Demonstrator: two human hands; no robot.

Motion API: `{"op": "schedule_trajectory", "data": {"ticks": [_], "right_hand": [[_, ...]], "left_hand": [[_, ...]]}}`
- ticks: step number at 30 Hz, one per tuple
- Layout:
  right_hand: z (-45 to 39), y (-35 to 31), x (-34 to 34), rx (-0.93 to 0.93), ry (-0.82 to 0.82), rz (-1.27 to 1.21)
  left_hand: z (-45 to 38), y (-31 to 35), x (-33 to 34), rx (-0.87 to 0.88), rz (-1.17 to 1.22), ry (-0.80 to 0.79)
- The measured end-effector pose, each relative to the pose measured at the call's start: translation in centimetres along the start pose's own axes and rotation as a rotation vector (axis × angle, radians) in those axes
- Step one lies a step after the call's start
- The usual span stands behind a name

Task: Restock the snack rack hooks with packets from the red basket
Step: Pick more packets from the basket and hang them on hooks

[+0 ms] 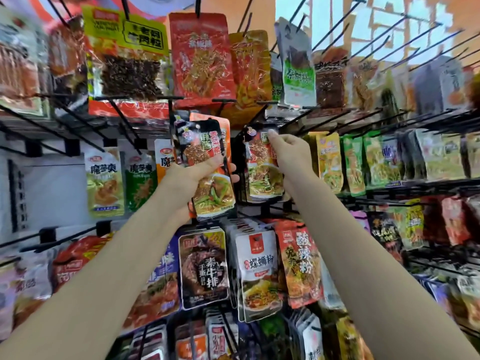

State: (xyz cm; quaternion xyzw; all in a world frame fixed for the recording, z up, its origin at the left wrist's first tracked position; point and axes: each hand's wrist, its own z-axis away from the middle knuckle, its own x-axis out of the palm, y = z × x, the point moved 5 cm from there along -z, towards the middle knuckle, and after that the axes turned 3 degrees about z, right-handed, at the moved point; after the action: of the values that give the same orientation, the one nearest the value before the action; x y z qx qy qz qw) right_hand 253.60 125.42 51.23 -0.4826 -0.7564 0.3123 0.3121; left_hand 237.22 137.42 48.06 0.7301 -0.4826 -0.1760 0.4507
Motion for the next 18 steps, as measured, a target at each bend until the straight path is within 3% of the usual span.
{"op": "schedule_trajectory", "data": {"ticks": [5, 9, 11, 14, 18], "right_hand": [[-1.2, 1.5, 0.1, 0.006, 0.012, 0.04], [0.4, 0.2, -0.9, -0.214, 0.157, 0.105], [1.9, -0.6, 0.1, -0.297, 0.01, 0.115], [4.1, -0.9, 2.6, -0.253, -0.295, 0.077], [4.2, -0.5, 3.6, -0.258, -0.327, 0.062]], "left_hand": [[-0.7, -0.7, -0.2, -0.017, -0.018, 0.018], [-0.9, -1.6, -0.6, -0.056, -0.04, 0.037], [-0.8, -1.7, -0.5, -0.052, -0.06, 0.046], [-0.5, -1.7, -0.1, -0.033, -0.149, 0.1], [-0.2, -1.7, -0.2, -0.05, -0.149, 0.124]]}}
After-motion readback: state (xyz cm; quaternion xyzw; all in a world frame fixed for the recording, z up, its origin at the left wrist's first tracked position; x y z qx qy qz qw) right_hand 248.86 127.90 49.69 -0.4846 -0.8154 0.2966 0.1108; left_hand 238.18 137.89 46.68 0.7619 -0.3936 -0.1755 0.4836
